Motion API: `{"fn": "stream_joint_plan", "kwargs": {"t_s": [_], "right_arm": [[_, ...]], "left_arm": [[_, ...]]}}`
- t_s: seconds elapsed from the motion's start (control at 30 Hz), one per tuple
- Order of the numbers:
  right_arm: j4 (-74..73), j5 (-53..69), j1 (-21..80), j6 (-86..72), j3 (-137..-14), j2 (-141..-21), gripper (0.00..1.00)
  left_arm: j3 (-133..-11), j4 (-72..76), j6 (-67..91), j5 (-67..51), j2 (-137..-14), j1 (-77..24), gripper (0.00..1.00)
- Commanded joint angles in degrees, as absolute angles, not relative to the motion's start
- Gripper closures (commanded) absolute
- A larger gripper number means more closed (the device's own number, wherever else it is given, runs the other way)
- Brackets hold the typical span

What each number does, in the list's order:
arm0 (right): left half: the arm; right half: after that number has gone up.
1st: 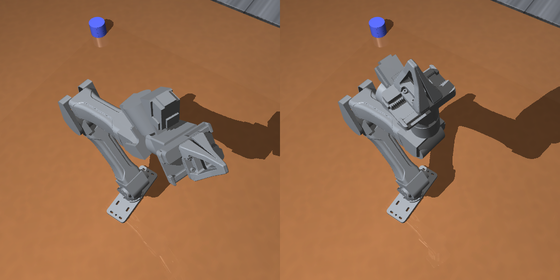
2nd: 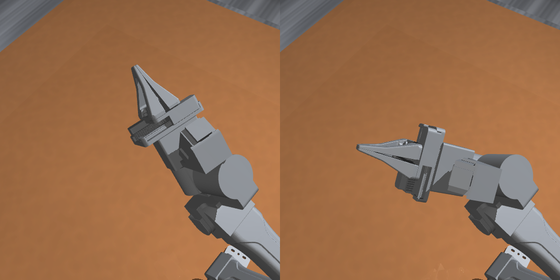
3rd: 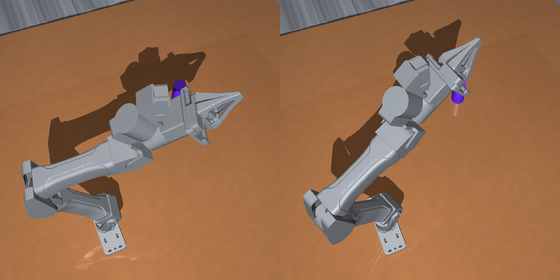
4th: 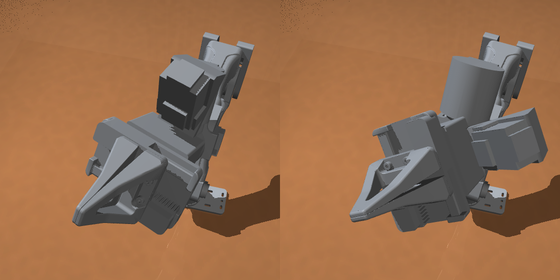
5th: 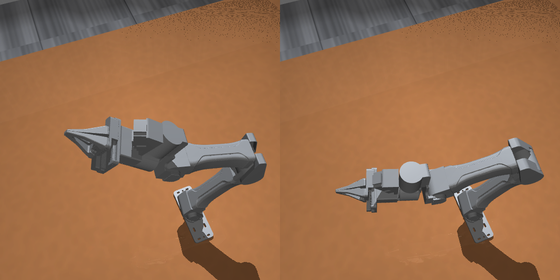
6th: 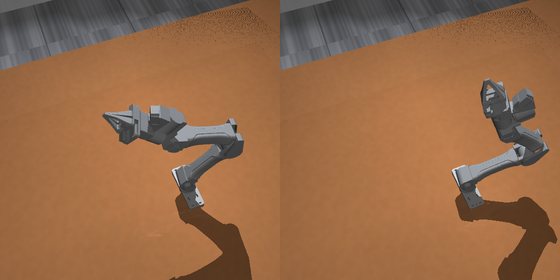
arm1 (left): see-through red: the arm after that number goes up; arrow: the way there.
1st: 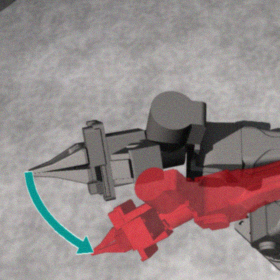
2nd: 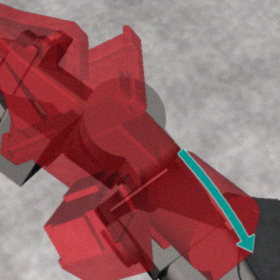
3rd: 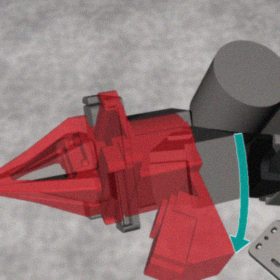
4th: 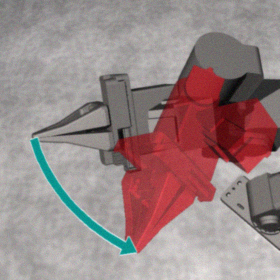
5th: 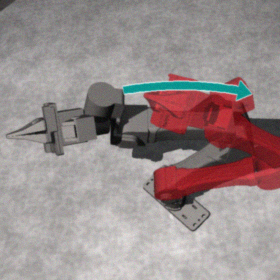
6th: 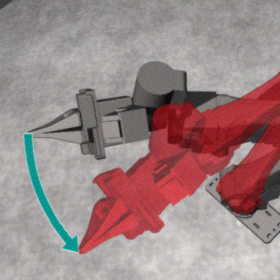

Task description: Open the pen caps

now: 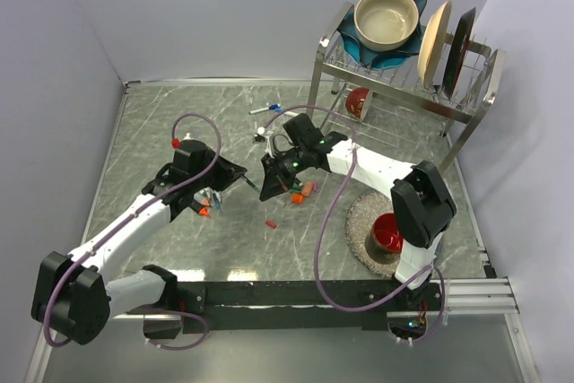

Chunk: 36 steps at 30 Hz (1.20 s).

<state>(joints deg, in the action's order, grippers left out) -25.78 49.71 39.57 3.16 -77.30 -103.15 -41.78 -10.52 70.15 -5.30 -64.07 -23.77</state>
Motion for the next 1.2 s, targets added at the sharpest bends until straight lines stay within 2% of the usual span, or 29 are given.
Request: {"fn": "stream_joint_plan", "kwargs": {"t_s": [0.0, 0.13, 0.33, 0.53, 0.77, 1.17], "right_arm": [[-27.68, 49.57, 40.87, 5.1, -80.16, -103.45, 1.0], [-28.82, 48.87, 41.4, 5.27, -79.72, -104.59, 1.0], [-29.97, 48.08, 43.24, 6.59, -81.03, -105.29, 1.0], [-28.83, 39.99, 41.93, 6.5, -80.6, -104.68, 1.0], [-29.09, 40.34, 40.25, 6.68, -80.6, -105.38, 1.0], [-29.97, 41.04, 39.9, 7.12, -80.95, -105.91, 1.0]], "left_arm": [[-46.49, -18.16, 68.21, 6.66, -59.86, -20.93, 0.99], [-46.67, -20.65, 64.52, 7.73, -57.22, -6.11, 0.99], [-48.6, -20.57, 60.12, 2.91, -58.09, 5.08, 0.99], [-44.57, -21.36, 57.83, 0.53, -58.97, 6.24, 0.99], [-38.41, -19.6, 55.55, 0.44, -63.36, 6.68, 0.99], [-37.53, -14.77, 55.11, -2.9, -72.59, 6.77, 0.97]]}}
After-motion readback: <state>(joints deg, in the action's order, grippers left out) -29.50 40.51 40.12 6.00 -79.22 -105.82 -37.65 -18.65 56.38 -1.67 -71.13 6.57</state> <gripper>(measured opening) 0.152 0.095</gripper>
